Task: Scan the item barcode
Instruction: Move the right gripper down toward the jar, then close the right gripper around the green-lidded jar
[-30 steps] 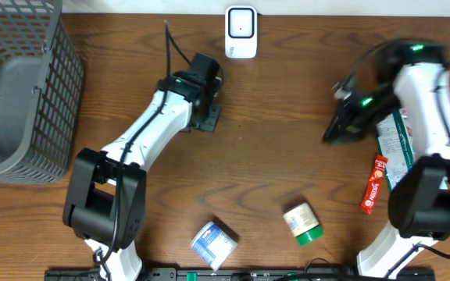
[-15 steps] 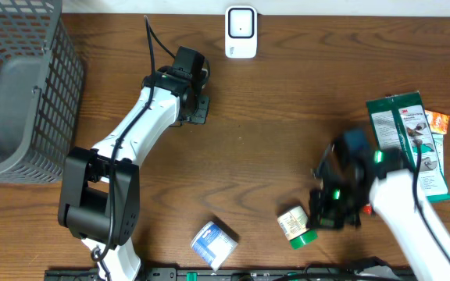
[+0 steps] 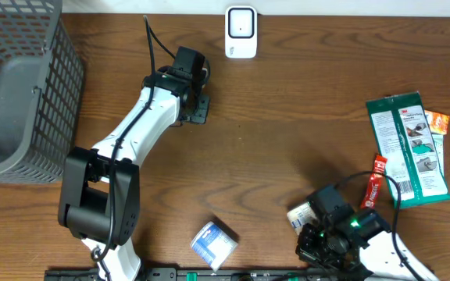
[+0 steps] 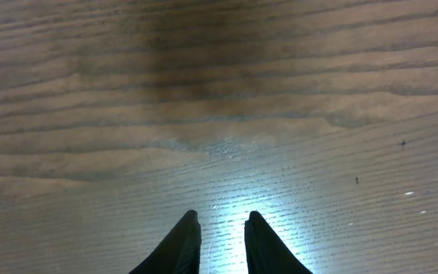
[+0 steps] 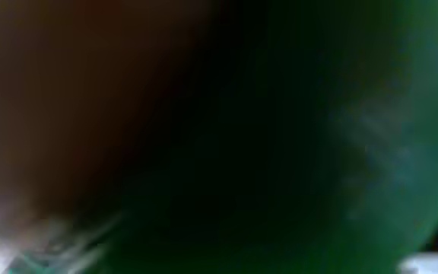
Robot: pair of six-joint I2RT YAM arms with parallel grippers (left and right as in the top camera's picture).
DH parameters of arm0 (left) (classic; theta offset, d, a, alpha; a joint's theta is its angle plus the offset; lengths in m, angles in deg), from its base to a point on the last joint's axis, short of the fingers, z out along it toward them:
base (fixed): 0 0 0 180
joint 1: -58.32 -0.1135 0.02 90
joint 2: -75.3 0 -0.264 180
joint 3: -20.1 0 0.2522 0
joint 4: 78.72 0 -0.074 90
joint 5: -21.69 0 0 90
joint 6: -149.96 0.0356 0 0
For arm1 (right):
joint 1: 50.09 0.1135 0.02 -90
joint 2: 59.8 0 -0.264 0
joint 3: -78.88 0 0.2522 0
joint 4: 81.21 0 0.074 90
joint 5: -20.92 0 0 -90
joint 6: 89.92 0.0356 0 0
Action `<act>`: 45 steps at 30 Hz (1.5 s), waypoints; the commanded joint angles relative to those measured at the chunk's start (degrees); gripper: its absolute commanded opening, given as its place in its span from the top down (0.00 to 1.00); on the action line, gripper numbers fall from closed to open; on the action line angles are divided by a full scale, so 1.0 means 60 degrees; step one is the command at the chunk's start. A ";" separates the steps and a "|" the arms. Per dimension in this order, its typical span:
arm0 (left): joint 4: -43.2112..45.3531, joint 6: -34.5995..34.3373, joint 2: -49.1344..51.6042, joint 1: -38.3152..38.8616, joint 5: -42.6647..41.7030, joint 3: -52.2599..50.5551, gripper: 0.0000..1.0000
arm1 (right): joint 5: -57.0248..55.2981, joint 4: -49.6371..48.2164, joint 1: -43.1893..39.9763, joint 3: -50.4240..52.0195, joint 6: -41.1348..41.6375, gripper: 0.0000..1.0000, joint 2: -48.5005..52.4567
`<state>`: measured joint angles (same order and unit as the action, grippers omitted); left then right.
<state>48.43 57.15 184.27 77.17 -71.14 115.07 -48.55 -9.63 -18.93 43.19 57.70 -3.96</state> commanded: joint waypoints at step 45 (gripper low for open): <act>-0.0109 -0.0018 -0.0248 -0.0022 -0.2575 0.0018 0.76 | -0.0047 -0.3184 -0.1657 -0.3027 -0.2659 0.79 0.3770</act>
<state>47.88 57.15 184.27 77.17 -82.18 115.07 -52.50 -27.92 -28.46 26.23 43.93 18.48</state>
